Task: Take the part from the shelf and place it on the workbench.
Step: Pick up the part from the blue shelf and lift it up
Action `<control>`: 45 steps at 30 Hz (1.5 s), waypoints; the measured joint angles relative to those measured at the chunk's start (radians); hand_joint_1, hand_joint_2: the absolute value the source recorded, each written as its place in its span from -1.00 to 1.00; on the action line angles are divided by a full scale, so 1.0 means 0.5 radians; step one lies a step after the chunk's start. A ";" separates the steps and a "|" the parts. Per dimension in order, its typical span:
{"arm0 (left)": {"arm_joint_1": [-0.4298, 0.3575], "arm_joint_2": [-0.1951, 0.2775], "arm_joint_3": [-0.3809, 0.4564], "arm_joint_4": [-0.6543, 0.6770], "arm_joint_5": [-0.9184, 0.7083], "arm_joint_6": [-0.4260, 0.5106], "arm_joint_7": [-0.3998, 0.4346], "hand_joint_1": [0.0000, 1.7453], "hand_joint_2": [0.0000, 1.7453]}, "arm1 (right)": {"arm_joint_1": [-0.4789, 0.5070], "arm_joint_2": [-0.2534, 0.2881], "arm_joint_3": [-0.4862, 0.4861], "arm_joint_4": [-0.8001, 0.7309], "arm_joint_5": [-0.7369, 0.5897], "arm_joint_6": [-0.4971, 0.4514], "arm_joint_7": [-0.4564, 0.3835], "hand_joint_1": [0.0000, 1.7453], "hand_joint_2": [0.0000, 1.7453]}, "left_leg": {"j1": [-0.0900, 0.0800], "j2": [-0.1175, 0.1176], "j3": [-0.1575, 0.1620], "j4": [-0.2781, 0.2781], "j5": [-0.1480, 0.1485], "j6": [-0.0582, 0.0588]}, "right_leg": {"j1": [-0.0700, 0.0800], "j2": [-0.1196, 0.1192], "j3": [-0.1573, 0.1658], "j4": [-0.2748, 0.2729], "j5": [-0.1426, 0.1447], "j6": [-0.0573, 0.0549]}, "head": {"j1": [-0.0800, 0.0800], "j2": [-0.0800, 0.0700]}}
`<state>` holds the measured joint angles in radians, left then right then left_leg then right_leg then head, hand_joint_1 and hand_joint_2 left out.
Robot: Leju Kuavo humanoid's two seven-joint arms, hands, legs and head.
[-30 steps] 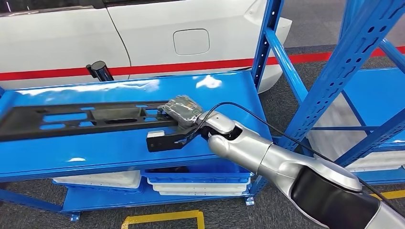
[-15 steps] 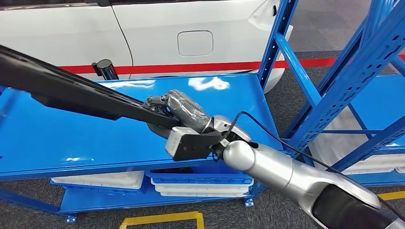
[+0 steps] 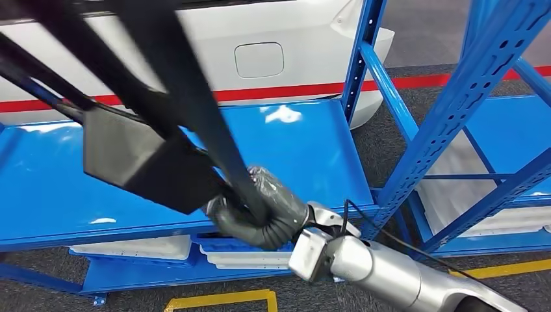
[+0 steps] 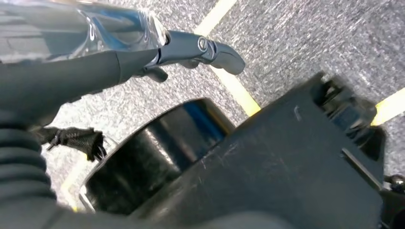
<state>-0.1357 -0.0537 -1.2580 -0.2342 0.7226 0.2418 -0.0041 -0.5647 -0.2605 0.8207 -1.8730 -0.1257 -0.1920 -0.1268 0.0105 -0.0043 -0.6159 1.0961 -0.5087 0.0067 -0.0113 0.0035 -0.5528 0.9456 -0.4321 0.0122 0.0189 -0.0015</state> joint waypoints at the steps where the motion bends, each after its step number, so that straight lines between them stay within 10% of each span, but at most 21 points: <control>1: 0.008 0.001 0.009 0.000 0.008 0.004 -0.012 -1.00 1.00 | 0.057 -0.002 0.000 -0.024 -0.001 -0.002 -0.021 1.00 1.00 | 0.001 0.000 -0.066 0.152 -0.066 -0.007 | 0.000 0.000 -0.001 0.000 -0.001 -0.003 | 0.000 0.000; 3: 0.022 0.004 0.025 0.000 0.020 0.013 -0.045 -1.00 1.00 | 0.155 -0.008 0.001 -0.060 -0.002 -0.004 -0.038 1.00 1.00 | 0.002 0.000 -0.141 0.316 -0.108 -0.011 | 0.001 0.001 -0.001 0.001 -0.002 -0.004 | 0.000 0.000; 8: 0.017 0.013 0.053 0.000 0.016 0.092 -0.229 -1.00 1.00 | 0.292 -0.025 -0.007 -0.138 -0.005 -0.004 -0.020 1.00 1.00 | -0.009 -0.001 0.135 -0.255 0.149 0.028 | 0.009 0.012 0.003 0.003 -0.006 0.008 | 0.001 0.000; 13: -0.012 0.012 0.083 0.000 0.030 0.200 -0.389 -1.00 1.00 | 0.361 -0.042 -0.022 -0.189 0.004 -0.027 0.014 1.00 1.00 | -0.012 -0.002 0.165 -0.331 0.173 0.080 | 0.008 0.010 -0.015 0.043 -0.042 0.053 | 0.004 0.000; 18: -0.028 0.011 0.112 0.000 0.063 0.222 -0.470 -1.00 1.00 | 0.411 -0.064 -0.044 -0.220 0.008 -0.041 0.025 1.00 1.00 | -0.008 0.002 0.168 -0.339 0.180 0.101 | 0.002 0.007 -0.268 0.610 -0.303 0.075 | 0.005 0.000; 24: -0.050 0.006 0.166 0.000 0.102 0.234 -0.636 -1.00 1.00 | 0.449 -0.090 -0.060 -0.255 0.027 -0.064 0.044 1.00 1.00 | -0.022 -0.004 0.174 -0.329 0.169 0.077 | 0.003 0.007 0.025 0.017 -0.027 0.058 | 0.004 0.000; 28: -0.054 0.005 0.191 0.000 0.113 0.237 -0.619 -1.00 1.00 | 0.482 -0.096 -0.064 -0.266 0.035 -0.082 0.048 1.00 1.00 | -0.016 -0.002 0.149 -0.283 0.133 0.040 | 0.005 0.009 0.026 -0.005 -0.022 0.019 | 0.002 0.000; 32: -0.044 0.004 0.210 0.000 0.106 0.243 -0.607 -1.00 1.00 | 0.494 -0.098 -0.068 -0.271 -0.004 -0.105 0.053 1.00 1.00 | -0.004 -0.001 -0.077 0.218 -0.107 0.004 | 0.001 0.002 0.025 -0.007 -0.020 -0.004 | 0.000 0.000; 34: -0.035 0.004 0.218 0.000 0.104 0.248 -0.599 -1.00 1.00 | 0.503 -0.098 -0.068 -0.272 -0.029 -0.108 0.053 1.00 1.00 | -0.004 -0.001 -0.128 0.312 -0.107 0.004 | 0.002 0.003 0.027 -0.007 -0.022 -0.005 | 0.001 0.000; 39: -0.037 0.006 0.231 0.000 0.105 0.250 -0.586 -1.00 1.00 | 0.505 -0.098 -0.073 -0.272 -0.080 -0.105 0.062 1.00 1.00 | -0.018 -0.002 0.147 -0.289 0.162 0.045 | 0.010 0.013 0.035 -0.004 -0.032 0.013 | 0.002 0.000; 45: -0.024 0.004 0.235 0.000 0.105 0.249 -0.570 -1.00 1.00 | 0.505 -0.103 -0.092 -0.273 -0.108 -0.105 0.074 1.00 1.00 | -0.012 0.012 0.159 -0.333 0.177 0.093 | 0.008 0.009 -0.040 0.157 -0.143 0.060 | 0.004 0.000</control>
<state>-0.1479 -0.0516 -1.1403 -0.2342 0.7752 0.3660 -0.2893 -0.3121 -0.3120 0.7747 -2.0095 -0.1797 -0.2447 -0.0900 0.0045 0.0016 -0.5365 0.9296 -0.4203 0.0531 -0.0071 0.0082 -0.5728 1.0243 -0.5036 0.0425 0.0211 -0.0015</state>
